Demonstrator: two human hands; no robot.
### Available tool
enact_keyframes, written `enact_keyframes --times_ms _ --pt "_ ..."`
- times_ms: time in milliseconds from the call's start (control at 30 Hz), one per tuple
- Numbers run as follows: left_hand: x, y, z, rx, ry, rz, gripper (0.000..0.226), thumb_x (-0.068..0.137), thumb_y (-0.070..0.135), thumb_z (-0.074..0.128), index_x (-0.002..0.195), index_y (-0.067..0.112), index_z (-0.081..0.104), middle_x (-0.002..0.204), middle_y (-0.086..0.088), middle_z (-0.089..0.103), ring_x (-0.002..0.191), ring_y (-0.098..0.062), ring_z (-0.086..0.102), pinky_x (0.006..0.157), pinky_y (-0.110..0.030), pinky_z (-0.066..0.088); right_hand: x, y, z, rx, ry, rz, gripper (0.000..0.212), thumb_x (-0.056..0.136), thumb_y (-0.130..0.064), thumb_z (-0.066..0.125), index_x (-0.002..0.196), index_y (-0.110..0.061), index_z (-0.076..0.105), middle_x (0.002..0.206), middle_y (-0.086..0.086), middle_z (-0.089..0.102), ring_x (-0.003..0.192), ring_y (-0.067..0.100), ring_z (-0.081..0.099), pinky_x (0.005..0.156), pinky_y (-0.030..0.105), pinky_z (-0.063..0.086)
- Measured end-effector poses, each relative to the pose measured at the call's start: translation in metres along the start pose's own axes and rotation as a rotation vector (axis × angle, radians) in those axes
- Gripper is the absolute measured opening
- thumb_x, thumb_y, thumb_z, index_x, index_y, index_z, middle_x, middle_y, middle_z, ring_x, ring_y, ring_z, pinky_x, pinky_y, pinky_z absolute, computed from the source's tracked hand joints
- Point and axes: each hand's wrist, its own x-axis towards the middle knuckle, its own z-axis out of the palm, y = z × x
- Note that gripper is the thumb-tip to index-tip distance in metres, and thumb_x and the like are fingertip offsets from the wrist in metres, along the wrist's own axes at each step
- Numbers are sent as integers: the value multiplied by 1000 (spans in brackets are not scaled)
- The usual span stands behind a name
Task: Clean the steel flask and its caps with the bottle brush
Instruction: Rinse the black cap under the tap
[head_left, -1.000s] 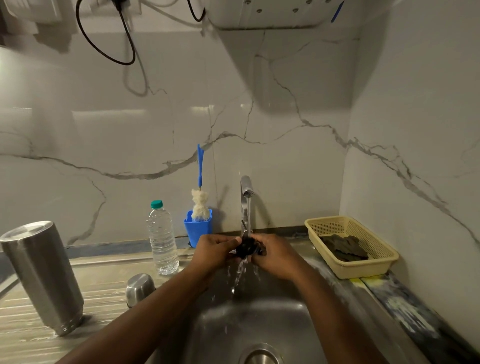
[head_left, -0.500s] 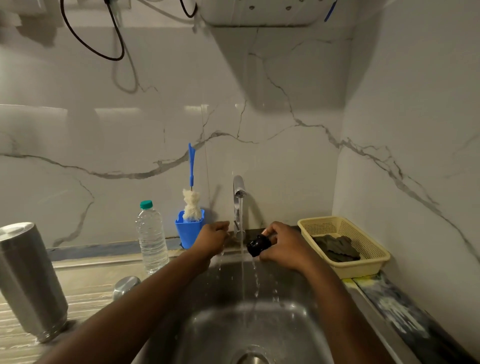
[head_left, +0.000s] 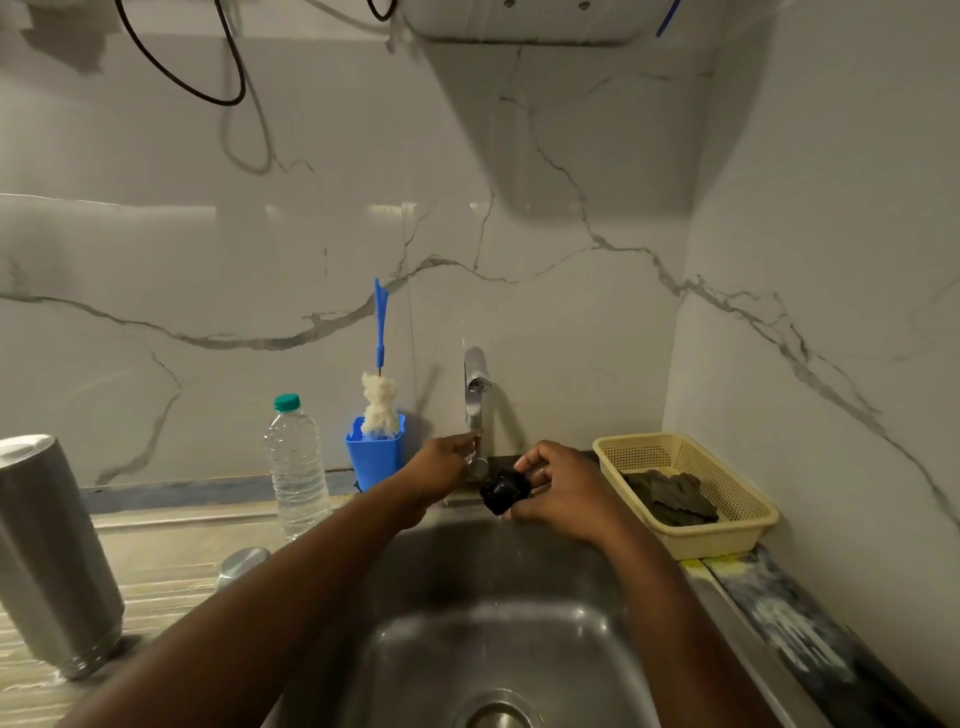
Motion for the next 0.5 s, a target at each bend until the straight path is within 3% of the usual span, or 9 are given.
enact_keyframes --times_ms 67,133,267,400,500 --pt "-11 3 -1 -29 -18 -24 44 110 12 47 153 18 49 138 -12 62 118 -24 62 91 -34 55 -1 -3 0 8 17 -3 54 68 -22 95 110 -26 62 101 -8 67 93 9 65 78 28 55" --pt "-27 6 -1 -92 0 -44 30 110 24 53 137 14 61 124 -11 67 111 -26 68 96 -39 61 -1 -5 1 18 41 -14 54 66 -27 97 107 -27 61 99 -8 67 93 10 66 79 31 57" --pt "-67 13 -8 -125 17 31 44 98 53 67 111 11 76 102 -11 79 97 -26 78 90 -37 65 -4 -18 5 44 14 -63 53 67 -31 97 106 -28 61 100 -9 69 92 10 68 70 25 50" --pt "-101 17 -27 83 76 174 38 86 45 83 104 11 79 89 -7 81 85 -20 79 88 -40 65 -12 -42 17 57 -62 -143 52 68 -30 96 106 -28 61 98 -9 69 90 9 67 69 23 52" --pt "-123 16 -52 213 96 188 40 80 49 87 104 18 80 89 -3 81 85 -18 79 89 -45 65 -16 -52 25 136 -157 -173 55 62 -34 98 105 -31 64 102 -6 73 91 12 73 84 38 63"
